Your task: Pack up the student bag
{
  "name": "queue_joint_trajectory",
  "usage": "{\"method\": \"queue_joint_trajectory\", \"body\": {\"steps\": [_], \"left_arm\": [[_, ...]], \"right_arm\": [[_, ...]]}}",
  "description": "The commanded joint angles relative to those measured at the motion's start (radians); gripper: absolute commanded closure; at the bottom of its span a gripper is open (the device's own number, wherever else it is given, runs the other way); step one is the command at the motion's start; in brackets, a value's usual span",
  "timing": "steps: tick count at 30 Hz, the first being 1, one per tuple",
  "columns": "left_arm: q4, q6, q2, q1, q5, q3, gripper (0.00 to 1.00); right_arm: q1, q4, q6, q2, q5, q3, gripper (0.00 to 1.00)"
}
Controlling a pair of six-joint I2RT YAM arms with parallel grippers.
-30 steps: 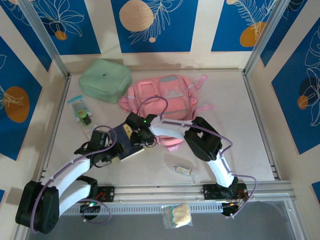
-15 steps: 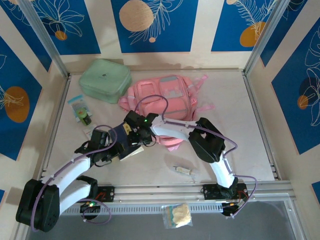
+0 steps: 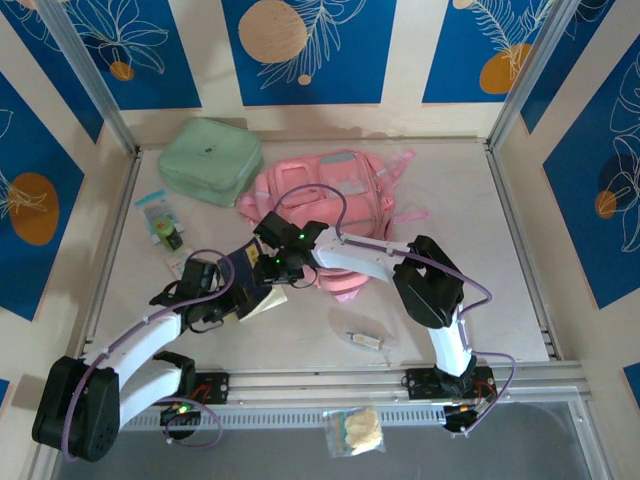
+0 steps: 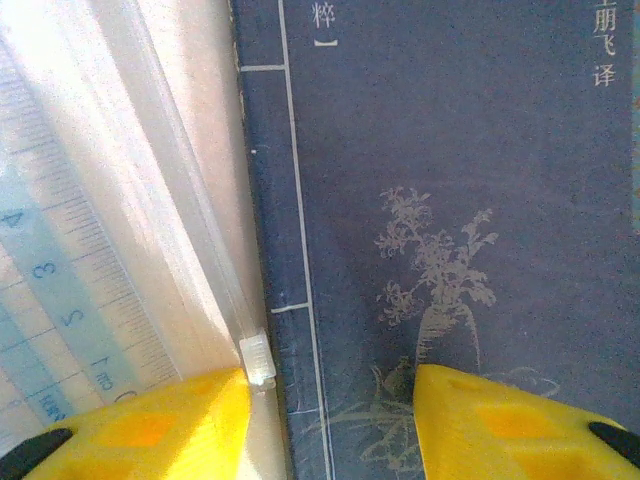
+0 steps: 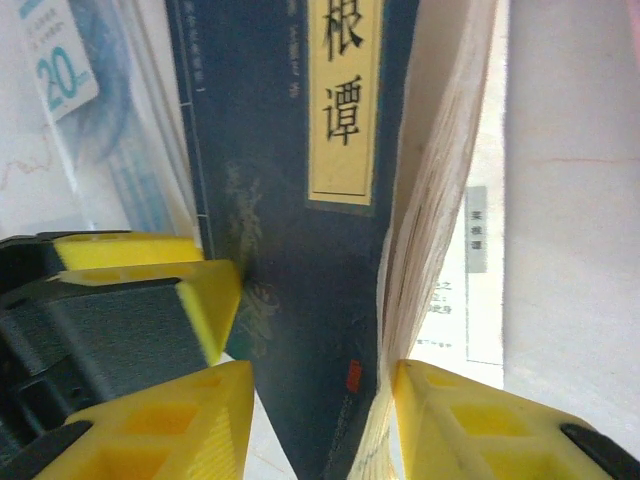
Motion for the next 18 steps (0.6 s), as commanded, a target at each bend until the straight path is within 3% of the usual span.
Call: {"method": "queue_joint_trajectory", "body": {"steps": [1,14,18], "left_arm": [[-0.032,0.015,0.007,-0.007,-0.021,0.007,0.52],[-0.025,0.007,-0.002,-0.01,-0.01,0.004,0.52],[-0.031,0.01,-0.012,-0.01,-0.012,0.007,0.52]], "right_arm": [[0.005,0.008,0.014,0.003,-0.043,-0.004,0.59],[0.015,-0.005,0.011,0.034,-0.062,0.022,0.71],[0.019,-0.02,0.008,0.034,-0.048,0.028,0.8]]}}
